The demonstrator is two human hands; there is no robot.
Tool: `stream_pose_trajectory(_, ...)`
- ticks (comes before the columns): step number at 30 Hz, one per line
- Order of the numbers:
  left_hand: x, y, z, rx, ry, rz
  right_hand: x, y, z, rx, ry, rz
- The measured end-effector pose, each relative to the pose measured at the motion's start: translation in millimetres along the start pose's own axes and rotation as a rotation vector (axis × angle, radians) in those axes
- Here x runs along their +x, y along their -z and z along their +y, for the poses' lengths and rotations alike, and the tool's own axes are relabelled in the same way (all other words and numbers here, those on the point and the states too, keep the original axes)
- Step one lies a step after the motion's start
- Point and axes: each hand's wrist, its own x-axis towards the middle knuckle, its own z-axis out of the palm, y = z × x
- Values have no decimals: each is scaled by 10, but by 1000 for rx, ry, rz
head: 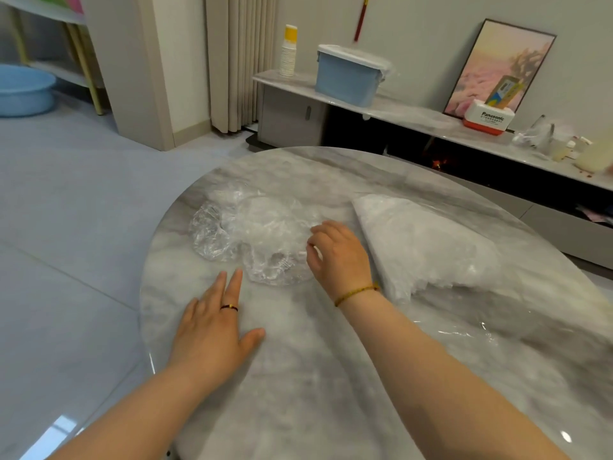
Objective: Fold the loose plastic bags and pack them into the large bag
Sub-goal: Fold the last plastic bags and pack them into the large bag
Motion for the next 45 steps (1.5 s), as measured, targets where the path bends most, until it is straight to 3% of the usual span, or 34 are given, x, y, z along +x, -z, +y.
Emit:
stream_pose_trajectory(3,4,-1,-30,-82,-186,335,-307,262,-148,57,71,68)
stream_pose_trajectory(5,-41,5,-53,-49,-298,405,-582,456,-249,95,81,24)
stream_pose_trajectory(10,-291,-50,38,129,-575,322,-1193,803,-424,173,102,-120)
stream_pose_trajectory(13,-433,-120,42,247,-705,191,-1505,973,-438,165,156,-244)
stream_pose_trajectory(19,-528,-91,30,174,-802,39,-1886,1037,-299,-30,134,-452)
stream_pose_trajectory(22,-567,-79,-8,100,-740,-64,-1839,1011,-281,-11,96,-345)
stream_pose_trajectory(25,-622,-39,4,2,-651,-103,-1743,1002,-305,62,7,-353)
stream_pose_trajectory(28,-618,77,70,-350,-358,-51,-1628,1136,-375,329,-372,-300)
stream_pose_trajectory(29,-635,151,106,-507,-229,-113,-1583,1197,-397,487,-526,-272)
stream_pose_trajectory(32,-650,353,227,-860,-110,-122,-1411,1402,-424,947,-852,-62)
stream_pose_trajectory(35,-682,491,367,-1112,7,-135,-1314,1550,-407,1134,-1037,52)
stream_pose_trajectory(42,-575,400,415,-1265,304,-227,-1302,1458,-251,1134,-1342,57)
stream_pose_trajectory(44,-514,370,392,-1221,342,-210,-1355,1426,-188,922,-1188,53)
stream_pose_trajectory(45,-483,348,378,-1161,353,-174,-1394,1403,-164,733,-1016,24)
